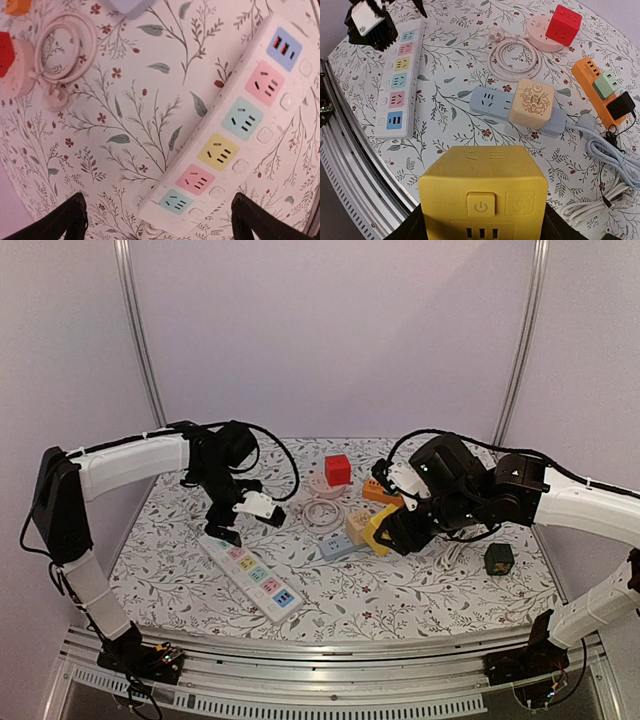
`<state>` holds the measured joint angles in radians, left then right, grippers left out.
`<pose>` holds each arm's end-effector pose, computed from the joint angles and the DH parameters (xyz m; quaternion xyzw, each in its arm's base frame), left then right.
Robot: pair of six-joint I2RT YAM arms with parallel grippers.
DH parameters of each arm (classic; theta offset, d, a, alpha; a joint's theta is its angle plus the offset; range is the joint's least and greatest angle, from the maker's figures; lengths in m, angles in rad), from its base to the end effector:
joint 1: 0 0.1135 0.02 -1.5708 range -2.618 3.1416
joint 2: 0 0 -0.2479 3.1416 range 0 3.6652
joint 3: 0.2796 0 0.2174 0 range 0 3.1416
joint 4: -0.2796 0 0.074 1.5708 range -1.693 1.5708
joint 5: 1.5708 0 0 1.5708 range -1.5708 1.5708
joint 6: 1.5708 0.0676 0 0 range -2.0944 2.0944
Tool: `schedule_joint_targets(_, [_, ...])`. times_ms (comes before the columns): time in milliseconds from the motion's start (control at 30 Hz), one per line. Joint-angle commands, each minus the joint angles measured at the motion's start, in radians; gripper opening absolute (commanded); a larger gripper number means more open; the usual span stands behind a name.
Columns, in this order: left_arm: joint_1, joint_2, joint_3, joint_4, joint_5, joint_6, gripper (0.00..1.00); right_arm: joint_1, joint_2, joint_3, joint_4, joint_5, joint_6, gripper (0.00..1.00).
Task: Insert the plug
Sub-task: Adjust the socket at the center of the board.
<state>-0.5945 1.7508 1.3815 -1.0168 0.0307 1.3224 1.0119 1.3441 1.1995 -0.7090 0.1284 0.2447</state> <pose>0.2531 -0.1736 0.1988 0.8155 0.5711 0.0185 0.0916 0.1518 0.2264 0.2780 -0.3288 0.8750 0.1573 0.3187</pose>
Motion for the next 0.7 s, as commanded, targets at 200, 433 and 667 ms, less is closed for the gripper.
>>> schedule_joint_targets(200, [0.454,-0.129,-0.053,0.216,0.438,-1.343,0.99,-0.005,0.035,-0.008,0.068,-0.025,-0.025,0.0])
schedule_joint_targets(433, [0.5,-0.13,-0.186,0.337,0.243,-1.486,0.99,-0.004,0.038,-0.04,0.12,-0.034,-0.007,0.0])
schedule_joint_targets(667, [0.578,-0.024,-0.229,0.418,0.199,-1.626,1.0,-0.005,0.019,-0.056,0.119,-0.034,0.007,0.0])
